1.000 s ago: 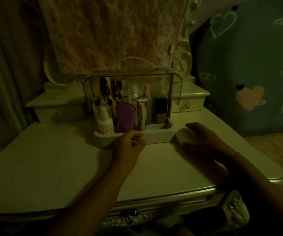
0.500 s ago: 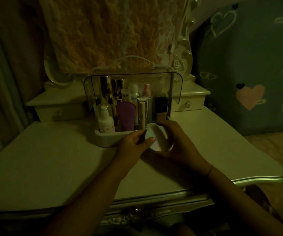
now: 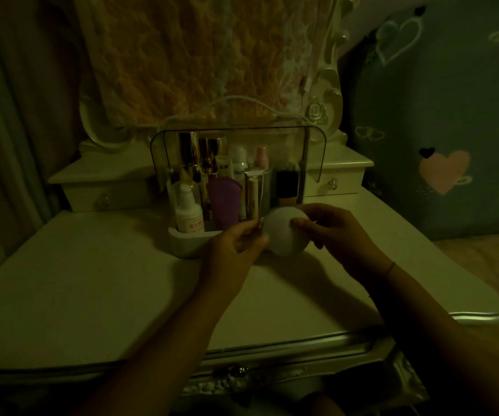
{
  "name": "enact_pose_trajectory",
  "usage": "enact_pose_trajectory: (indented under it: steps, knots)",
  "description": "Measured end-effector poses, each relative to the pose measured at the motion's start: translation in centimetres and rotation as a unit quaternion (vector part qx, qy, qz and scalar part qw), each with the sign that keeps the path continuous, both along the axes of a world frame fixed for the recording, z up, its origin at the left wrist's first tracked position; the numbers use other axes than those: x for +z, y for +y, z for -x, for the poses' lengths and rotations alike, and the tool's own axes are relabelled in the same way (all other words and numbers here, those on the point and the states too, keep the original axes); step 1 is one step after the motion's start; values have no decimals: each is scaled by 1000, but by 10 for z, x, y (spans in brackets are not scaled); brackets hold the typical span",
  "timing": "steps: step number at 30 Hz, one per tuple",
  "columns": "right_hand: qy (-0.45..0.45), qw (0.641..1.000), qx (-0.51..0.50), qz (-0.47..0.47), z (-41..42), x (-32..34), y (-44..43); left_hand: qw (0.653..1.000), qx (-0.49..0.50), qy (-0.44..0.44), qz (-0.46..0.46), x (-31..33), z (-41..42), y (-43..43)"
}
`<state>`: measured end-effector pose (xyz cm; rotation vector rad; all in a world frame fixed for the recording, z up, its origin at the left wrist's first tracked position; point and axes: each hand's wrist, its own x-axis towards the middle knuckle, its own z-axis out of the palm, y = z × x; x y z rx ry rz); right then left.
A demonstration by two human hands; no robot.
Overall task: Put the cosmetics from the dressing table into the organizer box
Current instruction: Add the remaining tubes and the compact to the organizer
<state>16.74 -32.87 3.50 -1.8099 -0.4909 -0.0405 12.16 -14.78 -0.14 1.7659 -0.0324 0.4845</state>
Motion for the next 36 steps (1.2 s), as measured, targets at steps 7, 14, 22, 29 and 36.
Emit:
enact_pose_trajectory:
  steps: [7, 14, 22, 29, 36]
  knots:
    - [-38, 992, -96, -72, -34, 7, 4, 960, 158, -68, -222, -1, -3, 8]
    - [-22, 993, -100, -51, -57, -8, 21, 955, 132, -47, -261, -6, -3, 8]
    - [-38, 994, -97, 16, -65, -23, 20, 952, 125, -33, -278, -7, -5, 8]
    - [-74, 989, -119, 44, -64, -25, 19, 952, 122, -28, -279, -7, -5, 8]
    - [-109, 980, -138, 89, -63, -27, 15, 953, 118, -22, -279, -8, -5, 8]
